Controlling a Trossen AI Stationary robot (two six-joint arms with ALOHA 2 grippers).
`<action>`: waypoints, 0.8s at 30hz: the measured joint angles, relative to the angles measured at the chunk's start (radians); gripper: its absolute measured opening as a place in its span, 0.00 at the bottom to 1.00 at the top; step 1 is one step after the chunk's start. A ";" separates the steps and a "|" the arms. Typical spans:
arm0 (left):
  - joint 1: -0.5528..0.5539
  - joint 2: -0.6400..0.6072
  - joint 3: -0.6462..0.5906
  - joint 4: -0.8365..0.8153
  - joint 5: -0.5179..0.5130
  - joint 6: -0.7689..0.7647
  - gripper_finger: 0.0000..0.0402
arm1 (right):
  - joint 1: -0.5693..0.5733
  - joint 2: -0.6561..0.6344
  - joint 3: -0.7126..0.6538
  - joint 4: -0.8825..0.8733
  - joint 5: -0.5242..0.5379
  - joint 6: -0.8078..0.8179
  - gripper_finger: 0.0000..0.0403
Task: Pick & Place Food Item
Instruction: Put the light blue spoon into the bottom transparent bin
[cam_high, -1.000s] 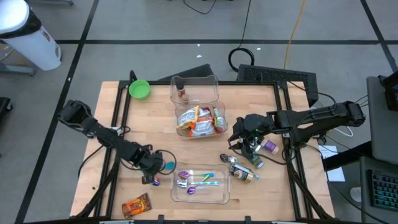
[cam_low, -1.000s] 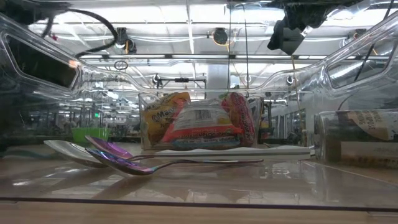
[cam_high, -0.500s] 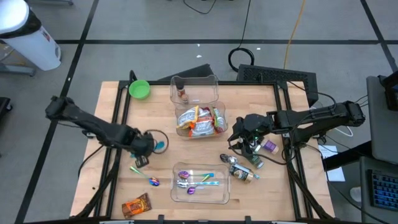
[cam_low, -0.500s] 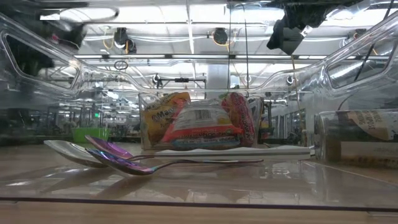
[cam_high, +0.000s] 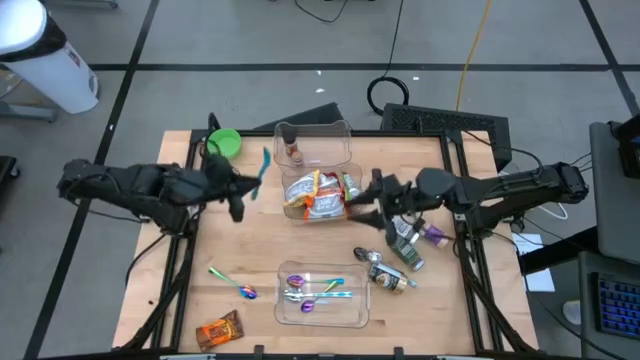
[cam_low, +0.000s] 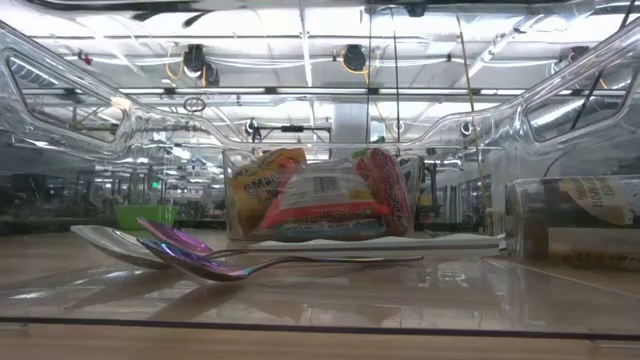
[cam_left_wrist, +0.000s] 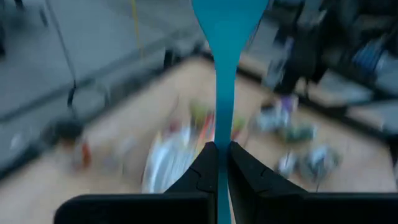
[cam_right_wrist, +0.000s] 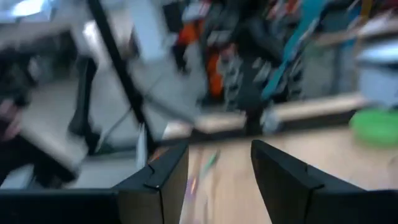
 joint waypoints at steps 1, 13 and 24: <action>0.014 0.001 0.000 0.066 -0.004 0.042 0.03 | -0.001 0.004 0.000 0.030 0.025 0.000 0.42; 0.182 0.278 0.000 0.790 0.285 0.256 0.03 | -0.092 0.080 -0.001 0.205 0.055 0.214 0.54; 0.226 0.478 -0.001 1.061 0.410 0.087 0.03 | -0.092 0.118 0.000 0.234 0.250 0.133 0.58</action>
